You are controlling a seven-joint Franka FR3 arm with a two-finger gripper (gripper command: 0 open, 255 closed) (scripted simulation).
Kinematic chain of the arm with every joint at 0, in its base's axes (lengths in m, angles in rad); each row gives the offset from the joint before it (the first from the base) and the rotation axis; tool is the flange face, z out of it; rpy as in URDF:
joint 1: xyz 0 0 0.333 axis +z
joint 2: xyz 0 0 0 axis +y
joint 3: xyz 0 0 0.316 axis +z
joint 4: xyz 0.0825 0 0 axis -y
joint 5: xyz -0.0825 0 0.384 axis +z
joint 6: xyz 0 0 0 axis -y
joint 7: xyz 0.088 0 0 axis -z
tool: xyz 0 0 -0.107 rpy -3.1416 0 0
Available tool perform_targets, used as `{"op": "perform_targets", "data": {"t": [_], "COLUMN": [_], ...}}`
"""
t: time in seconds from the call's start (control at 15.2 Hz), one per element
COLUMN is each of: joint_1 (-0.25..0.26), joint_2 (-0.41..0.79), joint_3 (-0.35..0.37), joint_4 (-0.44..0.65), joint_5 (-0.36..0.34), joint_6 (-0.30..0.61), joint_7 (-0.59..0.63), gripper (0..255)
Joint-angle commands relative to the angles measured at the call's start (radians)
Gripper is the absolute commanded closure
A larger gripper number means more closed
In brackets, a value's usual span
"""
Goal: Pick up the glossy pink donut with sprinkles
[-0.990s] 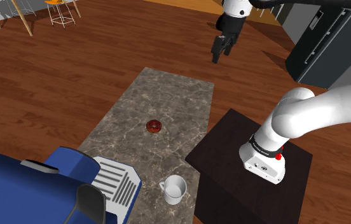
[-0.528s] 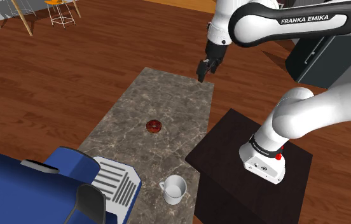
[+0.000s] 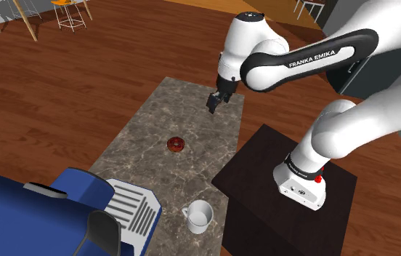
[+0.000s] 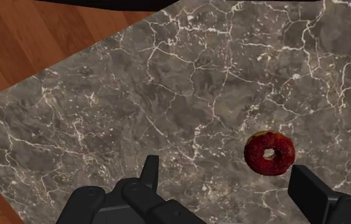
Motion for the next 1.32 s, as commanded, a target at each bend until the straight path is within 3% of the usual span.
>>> {"op": "perform_targets", "data": {"t": [0.0, 0.2, 0.4, 0.53, 0.73, 0.86, 0.99, 1.12, 1.25], "joint_1": [-0.008, -0.039, -0.101, -0.16, -0.227, -0.196, -0.131, -0.071, -0.047], "joint_2": [0.076, 0.193, 0.325, 0.424, 0.592, 0.705, 0.805, 0.898, 0.934], "joint_3": [0.045, 0.114, 0.197, 0.256, 0.304, 0.266, 0.204, 0.152, 0.128], "joint_4": [-0.015, -0.015, 0.004, 0.03, 0.101, 0.165, 0.233, 0.302, 0.326], "joint_5": [-0.012, -0.062, -0.175, -0.313, -0.634, -0.847, -1.007, -1.13, -1.177], "joint_6": [0.107, 0.24, 0.362, 0.427, 0.476, 0.475, 0.468, 0.458, 0.459], "joint_7": [0.05, 0.138, 0.268, 0.399, 0.678, 0.862, 1.006, 1.121, 1.164], "gripper": [0, 0, 0, 0, 0, 0, 0, 0, 0]}}
